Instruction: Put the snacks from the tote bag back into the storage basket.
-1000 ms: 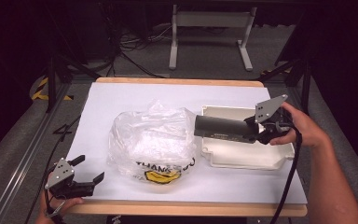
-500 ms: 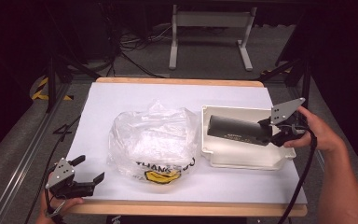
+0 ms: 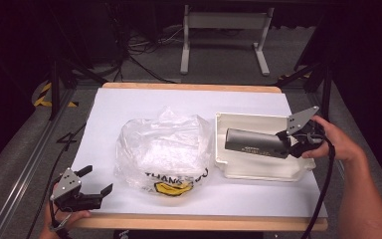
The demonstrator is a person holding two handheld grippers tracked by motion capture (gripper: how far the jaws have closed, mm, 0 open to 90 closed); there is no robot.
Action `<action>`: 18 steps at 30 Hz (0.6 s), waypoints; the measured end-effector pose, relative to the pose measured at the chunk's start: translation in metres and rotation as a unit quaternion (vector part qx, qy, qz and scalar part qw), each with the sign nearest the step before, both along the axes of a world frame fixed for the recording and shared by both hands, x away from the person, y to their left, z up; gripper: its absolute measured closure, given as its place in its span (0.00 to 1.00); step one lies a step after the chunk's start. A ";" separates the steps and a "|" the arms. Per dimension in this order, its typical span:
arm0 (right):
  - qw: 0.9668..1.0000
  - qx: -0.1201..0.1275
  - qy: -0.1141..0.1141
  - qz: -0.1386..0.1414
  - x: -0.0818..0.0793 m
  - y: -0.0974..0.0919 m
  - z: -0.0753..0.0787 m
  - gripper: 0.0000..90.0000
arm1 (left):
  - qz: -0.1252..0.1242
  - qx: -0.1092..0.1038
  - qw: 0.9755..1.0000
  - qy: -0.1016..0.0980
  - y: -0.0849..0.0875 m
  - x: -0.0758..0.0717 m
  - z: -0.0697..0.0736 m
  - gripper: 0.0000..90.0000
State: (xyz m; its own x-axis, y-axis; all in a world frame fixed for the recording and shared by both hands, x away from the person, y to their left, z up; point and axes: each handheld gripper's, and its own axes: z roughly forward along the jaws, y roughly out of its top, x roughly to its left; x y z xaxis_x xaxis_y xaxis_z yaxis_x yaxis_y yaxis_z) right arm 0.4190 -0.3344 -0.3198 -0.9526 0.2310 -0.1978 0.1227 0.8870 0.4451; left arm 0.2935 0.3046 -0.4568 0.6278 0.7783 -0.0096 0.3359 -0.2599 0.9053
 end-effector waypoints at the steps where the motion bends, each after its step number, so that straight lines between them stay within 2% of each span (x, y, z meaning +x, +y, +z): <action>1: 1.000 -0.001 0.001 0.000 0.001 0.000 -0.002 0.48 | 0.000 0.000 1.000 0.000 0.000 0.000 0.000 0.06; 8: 1.000 -0.006 0.020 0.001 0.008 0.000 -0.015 0.48 | 0.000 0.000 1.000 0.000 0.000 -0.001 0.000 0.06; 18: 0.999 -0.014 0.032 0.009 0.015 0.004 -0.028 0.48 | -0.001 -0.003 1.000 0.000 -0.001 -0.001 0.001 0.06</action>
State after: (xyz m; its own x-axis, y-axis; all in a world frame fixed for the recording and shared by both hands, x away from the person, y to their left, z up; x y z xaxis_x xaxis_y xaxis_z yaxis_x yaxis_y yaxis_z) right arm 0.4338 -0.3302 -0.3478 -0.9676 0.2081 -0.1433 0.1330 0.9016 0.4116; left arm 0.2927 0.3034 -0.4561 0.6298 0.7766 -0.0145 0.3357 -0.2553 0.9067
